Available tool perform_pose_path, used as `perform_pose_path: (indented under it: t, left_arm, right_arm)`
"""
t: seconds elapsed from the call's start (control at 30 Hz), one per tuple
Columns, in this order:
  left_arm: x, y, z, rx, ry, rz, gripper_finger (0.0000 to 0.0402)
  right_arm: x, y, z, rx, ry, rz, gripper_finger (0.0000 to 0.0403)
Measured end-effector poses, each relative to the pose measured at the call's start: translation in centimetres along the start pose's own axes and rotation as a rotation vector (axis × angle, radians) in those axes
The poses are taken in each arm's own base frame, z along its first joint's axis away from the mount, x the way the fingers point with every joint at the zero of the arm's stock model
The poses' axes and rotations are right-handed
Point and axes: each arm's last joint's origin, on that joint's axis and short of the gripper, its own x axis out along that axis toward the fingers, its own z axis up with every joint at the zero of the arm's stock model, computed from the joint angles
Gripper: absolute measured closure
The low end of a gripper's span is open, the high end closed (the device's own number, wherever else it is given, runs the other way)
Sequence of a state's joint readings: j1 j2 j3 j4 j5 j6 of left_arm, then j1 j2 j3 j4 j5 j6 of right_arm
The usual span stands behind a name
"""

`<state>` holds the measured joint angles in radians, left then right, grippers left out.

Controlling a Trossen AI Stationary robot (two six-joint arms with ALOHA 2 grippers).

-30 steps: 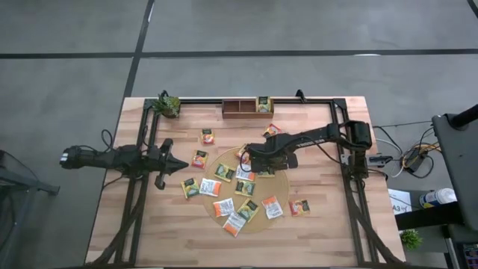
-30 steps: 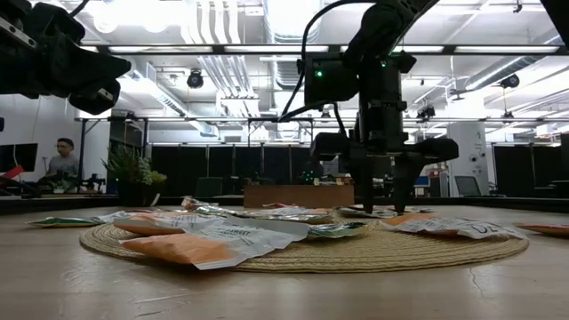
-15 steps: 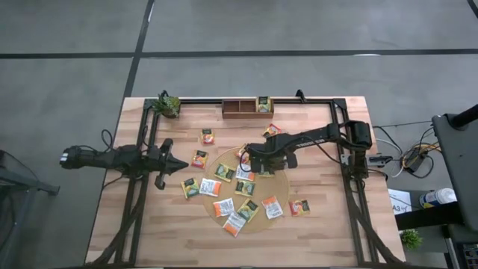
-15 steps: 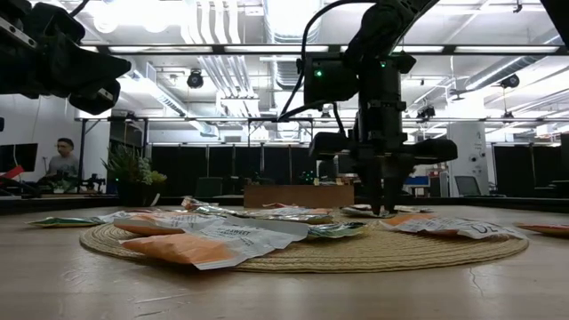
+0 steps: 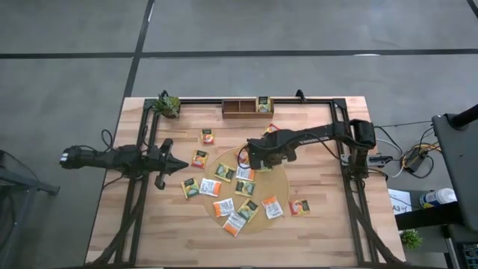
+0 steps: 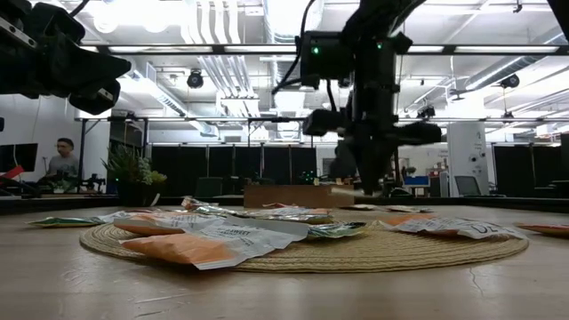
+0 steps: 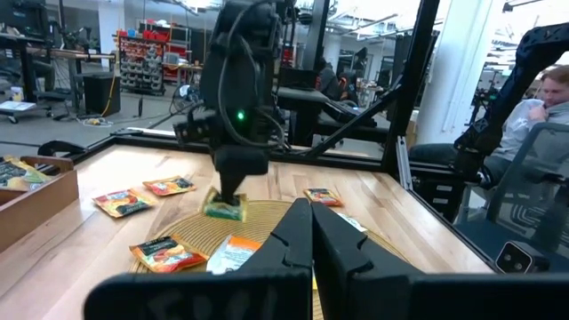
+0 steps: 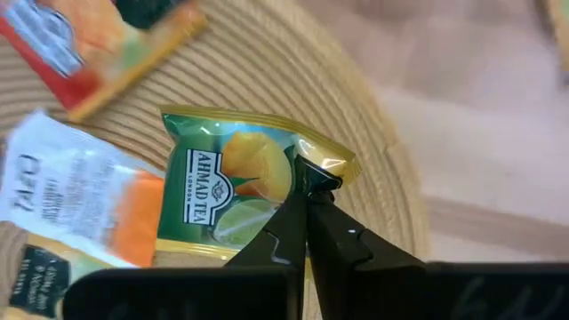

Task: Pick & Place Tea
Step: Put the yellow tea bag into the right section of the wooden organizer

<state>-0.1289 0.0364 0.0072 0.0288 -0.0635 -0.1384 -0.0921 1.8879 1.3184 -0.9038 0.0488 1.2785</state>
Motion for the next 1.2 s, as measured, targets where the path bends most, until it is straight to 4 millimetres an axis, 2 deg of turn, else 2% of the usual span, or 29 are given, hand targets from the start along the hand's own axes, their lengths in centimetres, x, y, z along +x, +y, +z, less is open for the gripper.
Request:
perform_pose_path:
  t: [0.3,0.63,0.83,0.93,1.03,1.2]
  left_arm:
    - [0.0,0.0,0.0,0.0,0.0,0.0,0.0402]
    - [0.0,0.0,0.0,0.0,0.0,0.001,0.0402]
    - [0.0,0.0,0.0,0.0,0.0,0.0,0.0402]
    - [0.0,0.0,0.0,0.0,0.0,0.0,0.0402]
    - [0.0,0.0,0.0,0.0,0.0,0.0,0.0402]
    - [0.0,0.0,0.0,0.0,0.0,0.001,0.0402]
  right_arm:
    - [-3.7,0.0,2.7,-0.267,-0.139,-0.046,0.0394]
    - [-7.7,-1.3,8.5,-0.66,-0.315,-0.234,0.0394]
    - [-10.0,-2.0,11.8,-0.936,-0.443,-0.443,0.0394]
    - [-10.5,-2.1,13.1,-1.061,-0.493,-0.549,0.0394]
    - [-10.8,-2.1,14.2,-1.151,-0.524,-0.575,0.0394]
    - [-9.8,-1.7,15.1,-1.273,-0.578,-0.609,0.0394]
